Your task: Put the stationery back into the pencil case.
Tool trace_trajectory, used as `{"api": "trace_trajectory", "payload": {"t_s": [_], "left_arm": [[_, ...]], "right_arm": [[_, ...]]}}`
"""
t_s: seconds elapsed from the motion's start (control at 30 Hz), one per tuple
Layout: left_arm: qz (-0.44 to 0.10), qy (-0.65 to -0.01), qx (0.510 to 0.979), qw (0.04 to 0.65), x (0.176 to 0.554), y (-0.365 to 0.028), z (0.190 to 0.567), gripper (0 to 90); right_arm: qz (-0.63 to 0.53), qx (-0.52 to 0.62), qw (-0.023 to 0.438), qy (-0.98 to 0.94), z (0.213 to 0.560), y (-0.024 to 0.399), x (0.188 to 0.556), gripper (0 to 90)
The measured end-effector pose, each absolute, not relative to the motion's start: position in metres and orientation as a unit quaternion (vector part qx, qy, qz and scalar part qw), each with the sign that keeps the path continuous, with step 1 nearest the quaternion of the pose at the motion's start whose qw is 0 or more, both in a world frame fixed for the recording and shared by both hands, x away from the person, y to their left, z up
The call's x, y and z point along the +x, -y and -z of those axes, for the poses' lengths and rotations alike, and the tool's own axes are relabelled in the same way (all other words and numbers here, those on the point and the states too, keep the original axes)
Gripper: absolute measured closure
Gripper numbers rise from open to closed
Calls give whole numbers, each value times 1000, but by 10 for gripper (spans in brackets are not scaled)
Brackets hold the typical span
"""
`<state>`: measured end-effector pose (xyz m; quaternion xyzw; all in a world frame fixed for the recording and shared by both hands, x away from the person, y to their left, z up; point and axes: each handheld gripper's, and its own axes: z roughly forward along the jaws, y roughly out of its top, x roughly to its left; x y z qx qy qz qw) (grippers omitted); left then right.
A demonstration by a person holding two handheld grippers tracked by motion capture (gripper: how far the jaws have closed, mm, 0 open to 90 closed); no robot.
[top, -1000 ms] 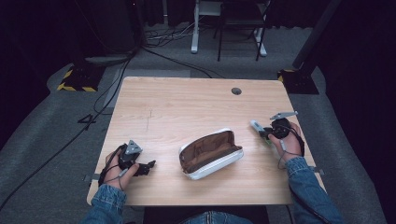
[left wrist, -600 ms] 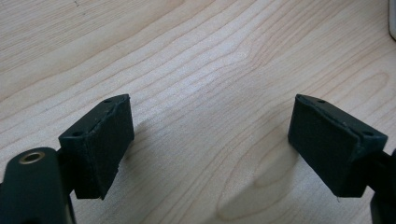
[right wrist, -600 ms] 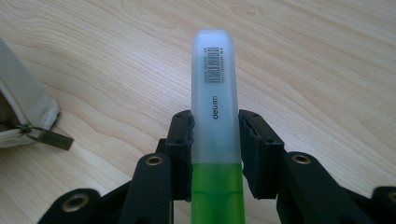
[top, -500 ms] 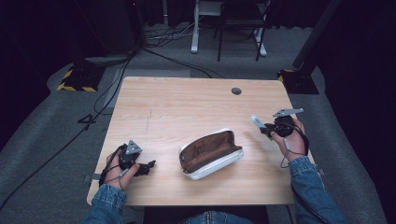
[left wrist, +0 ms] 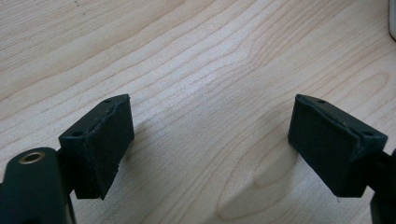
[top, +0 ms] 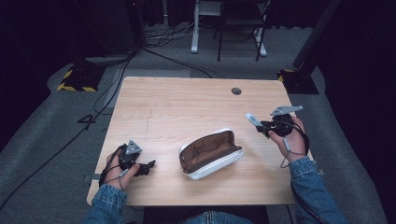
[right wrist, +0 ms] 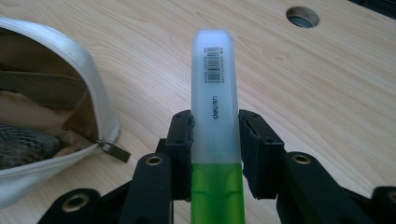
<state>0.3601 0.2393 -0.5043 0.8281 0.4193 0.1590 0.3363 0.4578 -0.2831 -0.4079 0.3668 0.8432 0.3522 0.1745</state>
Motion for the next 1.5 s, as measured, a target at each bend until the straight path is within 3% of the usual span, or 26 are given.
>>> {"api": "trace_trajectory", "payload": {"t_s": [0.63, 1.5], "left_arm": [[-159, -421, 828, 336, 360, -239, 504, 145], [-159, -424, 826, 336, 361, -237, 504, 144]], "right_arm": [[-391, 265, 138, -870, 371, 232, 430, 668], [-402, 158, 73, -899, 366, 177, 403, 668]]}}
